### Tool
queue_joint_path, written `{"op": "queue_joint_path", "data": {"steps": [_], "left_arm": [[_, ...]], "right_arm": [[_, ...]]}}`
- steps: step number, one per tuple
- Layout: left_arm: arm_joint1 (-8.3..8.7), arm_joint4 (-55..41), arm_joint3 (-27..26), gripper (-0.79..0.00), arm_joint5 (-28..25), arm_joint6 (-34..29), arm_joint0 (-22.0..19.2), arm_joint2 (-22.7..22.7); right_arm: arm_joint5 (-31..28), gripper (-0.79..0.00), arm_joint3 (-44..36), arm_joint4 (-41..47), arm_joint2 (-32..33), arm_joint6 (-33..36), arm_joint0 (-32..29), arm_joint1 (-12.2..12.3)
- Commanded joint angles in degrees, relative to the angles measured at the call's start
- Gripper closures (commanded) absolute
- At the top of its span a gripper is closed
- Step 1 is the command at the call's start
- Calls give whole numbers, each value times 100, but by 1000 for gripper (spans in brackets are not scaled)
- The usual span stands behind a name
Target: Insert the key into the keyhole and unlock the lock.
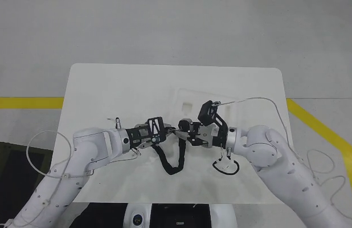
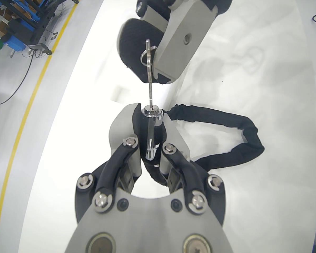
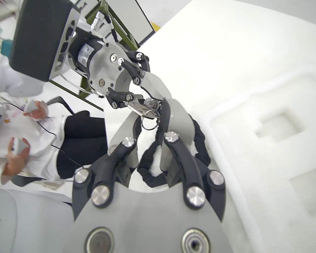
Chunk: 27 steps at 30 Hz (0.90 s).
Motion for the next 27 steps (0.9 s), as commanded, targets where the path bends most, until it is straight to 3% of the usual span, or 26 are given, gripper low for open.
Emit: {"op": "queue_joint_path", "data": {"steps": [1, 5, 14, 17, 20, 22, 27], "left_arm": [[-2, -91, 45, 0, -57, -6, -17, -17], [-2, -303, 134, 0, -225, -27, -60, -49], [-10, -734, 350, 0, -632, -249, -261, -13], [-20, -840, 402, 0, -706, -321, -349, 34], [-31, -900, 421, 0, -757, -382, -424, 97], [-40, -936, 436, 0, -769, -404, -464, 141], [-60, -943, 455, 0, -759, -451, -543, 238]], "right_arm": [[-70, -785, -157, -811, 64, -170, -49, 22], [-363, -785, -393, -1944, 193, -577, -239, 74], [-1095, -785, -726, -3504, 445, -1416, -406, 155], [-1264, -659, -785, -3868, 452, -1626, -428, 167], [-1377, -591, -756, -4063, 403, -1780, -394, 160], [-1418, -391, -686, -4096, 359, -1877, -354, 148], [-1560, -357, -512, -4043, 191, -1972, -201, 104]]}}
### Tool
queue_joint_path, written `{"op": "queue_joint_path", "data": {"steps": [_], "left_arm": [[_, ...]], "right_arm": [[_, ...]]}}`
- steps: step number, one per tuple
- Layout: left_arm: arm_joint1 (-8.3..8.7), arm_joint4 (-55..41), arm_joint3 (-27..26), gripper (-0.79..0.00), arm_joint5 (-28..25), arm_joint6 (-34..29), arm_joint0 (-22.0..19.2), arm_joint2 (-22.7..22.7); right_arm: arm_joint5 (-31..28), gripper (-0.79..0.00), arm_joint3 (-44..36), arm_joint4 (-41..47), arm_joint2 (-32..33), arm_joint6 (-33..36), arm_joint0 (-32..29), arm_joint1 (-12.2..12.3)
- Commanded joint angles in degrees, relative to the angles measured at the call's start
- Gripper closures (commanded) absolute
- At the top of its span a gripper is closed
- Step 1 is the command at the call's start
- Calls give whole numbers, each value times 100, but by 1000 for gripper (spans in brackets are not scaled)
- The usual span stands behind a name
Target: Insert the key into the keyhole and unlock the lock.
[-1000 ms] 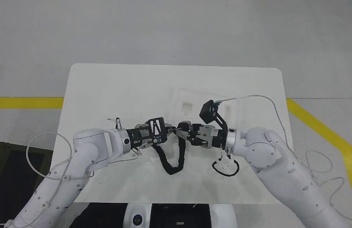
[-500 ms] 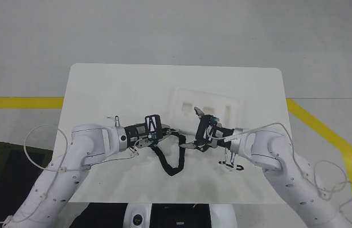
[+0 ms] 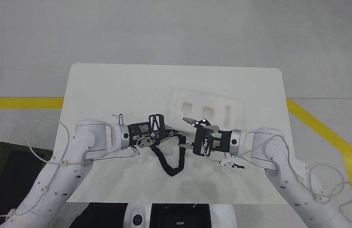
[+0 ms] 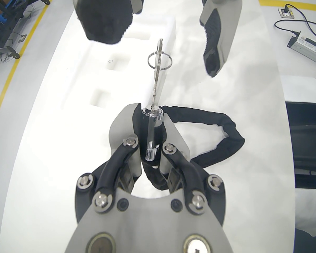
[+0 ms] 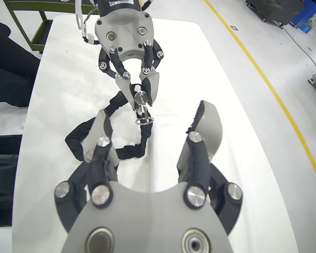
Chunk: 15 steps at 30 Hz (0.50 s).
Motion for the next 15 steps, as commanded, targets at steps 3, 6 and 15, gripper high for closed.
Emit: {"op": "queue_joint_path", "data": {"steps": [3, 6, 15], "left_arm": [[-14, 23, 17, 0, 30, -21, -44, 65], [-22, 47, 16, 0, 42, -15, -68, 99], [-32, 185, -52, 0, 164, 21, -61, 114]], "right_arm": [[-102, -332, 124, 150, -90, -22, 102, -28], [-164, -274, 205, 372, -159, 119, 156, -47], [218, 0, 467, 1768, -319, 856, 292, -120]]}}
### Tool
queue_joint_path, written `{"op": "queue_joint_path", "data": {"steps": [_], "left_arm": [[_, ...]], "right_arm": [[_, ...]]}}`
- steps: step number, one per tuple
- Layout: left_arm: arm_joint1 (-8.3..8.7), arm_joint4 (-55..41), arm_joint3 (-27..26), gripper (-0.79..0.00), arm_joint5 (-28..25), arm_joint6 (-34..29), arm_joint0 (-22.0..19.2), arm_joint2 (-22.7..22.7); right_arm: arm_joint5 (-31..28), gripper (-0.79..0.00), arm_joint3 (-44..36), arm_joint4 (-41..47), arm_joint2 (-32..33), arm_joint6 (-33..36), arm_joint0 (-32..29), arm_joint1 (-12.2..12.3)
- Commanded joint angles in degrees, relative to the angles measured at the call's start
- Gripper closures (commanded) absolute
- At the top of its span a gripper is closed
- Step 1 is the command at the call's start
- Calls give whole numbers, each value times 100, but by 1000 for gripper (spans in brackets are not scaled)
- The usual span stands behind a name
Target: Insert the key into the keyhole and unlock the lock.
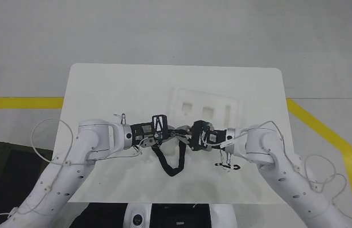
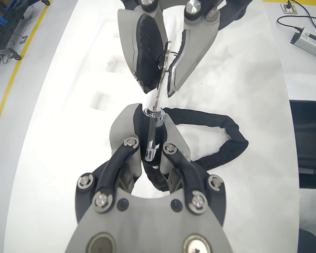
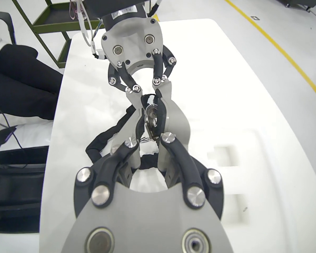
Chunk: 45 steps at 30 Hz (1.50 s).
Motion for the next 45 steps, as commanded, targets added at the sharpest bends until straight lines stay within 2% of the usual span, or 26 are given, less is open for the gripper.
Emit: {"op": "queue_joint_path", "data": {"steps": [1, 7, 12, 18, 28, 29, 30, 32, 34, 45], "left_arm": [[1, 22, -16, 0, 17, 13, 16, -10], [12, 241, -159, 0, 168, 22, 87, -87], [28, 386, -301, 0, 254, 18, 192, -165], [40, 507, -417, 0, 293, 41, 283, -231], [95, 566, -745, 0, 211, -34, 442, -545], [101, 535, -765, 0, 179, -26, 463, -579], [108, 515, -784, 0, 138, -31, 481, -610], [121, 466, -815, 0, 56, -47, 509, -662], [128, 348, -792, 0, -35, -33, 532, -690], [123, -525, -285, 0, -411, -49, 382, -593]], "right_arm": [[130, 0, 61, 350, -25, 176, 10, -12], [771, 0, 287, 1619, -4, 731, -2, -42], [1069, 0, 236, 2270, 29, 1146, -3, -45], [1238, 0, 117, 2631, 35, 1386, 2, -52], [1340, 0, -22, 2758, 38, 1440, 78, -79], [1346, -31, -27, 2763, 30, 1427, 92, -85], [1352, -160, -34, 2757, 23, 1414, 107, -90], [1362, -246, -55, 2725, 0, 1402, 132, -101], [1373, -299, -56, 2705, -27, 1409, 153, -111], [1362, -302, -15, 2651, -32, 1411, 169, -134]]}}
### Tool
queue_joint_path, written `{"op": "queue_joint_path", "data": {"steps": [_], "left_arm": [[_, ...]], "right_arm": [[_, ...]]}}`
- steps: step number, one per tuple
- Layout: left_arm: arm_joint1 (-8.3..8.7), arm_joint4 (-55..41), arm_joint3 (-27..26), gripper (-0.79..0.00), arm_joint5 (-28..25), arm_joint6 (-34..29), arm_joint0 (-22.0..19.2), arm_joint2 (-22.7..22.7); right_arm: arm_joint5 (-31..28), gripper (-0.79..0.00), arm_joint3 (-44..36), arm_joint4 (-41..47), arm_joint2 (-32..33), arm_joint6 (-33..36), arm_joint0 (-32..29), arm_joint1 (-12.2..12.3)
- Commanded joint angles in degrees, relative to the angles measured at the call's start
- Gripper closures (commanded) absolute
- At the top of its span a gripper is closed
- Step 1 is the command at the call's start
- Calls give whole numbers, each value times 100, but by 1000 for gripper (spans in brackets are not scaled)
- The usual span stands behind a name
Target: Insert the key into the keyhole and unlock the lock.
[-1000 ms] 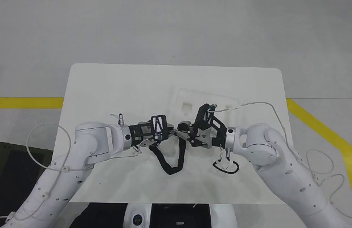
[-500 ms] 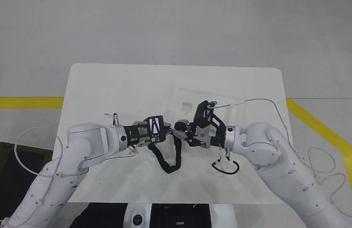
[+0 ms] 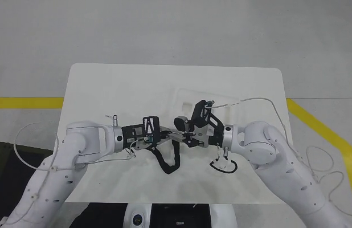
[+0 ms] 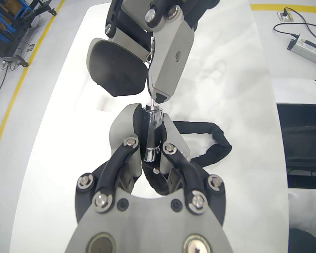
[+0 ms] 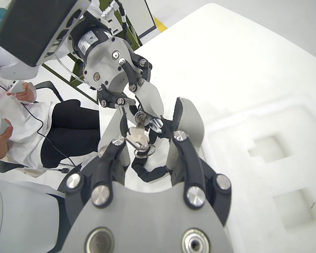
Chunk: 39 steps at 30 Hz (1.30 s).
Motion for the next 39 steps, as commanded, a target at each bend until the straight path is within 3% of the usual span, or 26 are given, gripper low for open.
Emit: {"op": "queue_joint_path", "data": {"steps": [1, 5, 6, 7, 8, 15, 21, 22, 26, 27, 32, 33, 34, 39], "left_arm": [[-2, -178, 83, 0, -58, -44, -56, 33], [-4, -363, 178, 0, -95, -133, -162, 68], [-4, -403, 199, 0, -105, -140, -180, 74], [-4, -454, 225, 0, -106, -132, -193, 78], [-4, -495, 247, 0, -117, -127, -205, 80], [20, -693, 325, 0, -240, 2, -224, -32], [42, -812, 244, 0, -326, 131, -163, -107], [42, -833, 234, 0, -333, 154, -161, -103], [38, -876, 223, 0, -345, 198, -184, -53], [36, -896, 236, 0, -352, 214, -193, -36], [21, -1002, 353, 0, -369, 331, -251, 47], [17, -1021, 377, 0, -374, 357, -264, 65], [14, -1029, 401, 0, -378, 372, -278, 80], [10, -1057, 525, 0, -362, 475, -319, 69]], "right_arm": [[-5, -308, -10, -4, 13, 2, -12, 0], [-33, -385, -85, -165, 60, -13, -39, 8], [-57, -459, -110, -233, 105, -78, -57, 13], [-103, -671, -137, -350, 155, -128, -82, 23], [-173, -785, -173, -503, 214, -172, -112, 37], [-743, -785, -107, -1752, 688, -722, -622, 168], [-1263, -785, 237, -2397, 460, -1295, -724, 147], [-1291, -702, 266, -2467, 371, -1408, -684, 125], [-1274, -517, 377, -2796, 4, -1826, -454, 18], [-1209, -391, 432, -2842, -72, -1921, -409, -11], [-1048, -256, 687, -2971, -417, -2154, -172, -136], [-1040, -166, 731, -2969, -470, -2195, -135, -158], [-1032, 0, 780, -2974, -514, -2221, -98, -177], [-1011, 0, 969, -2971, -601, -2183, 2, -228]]}}
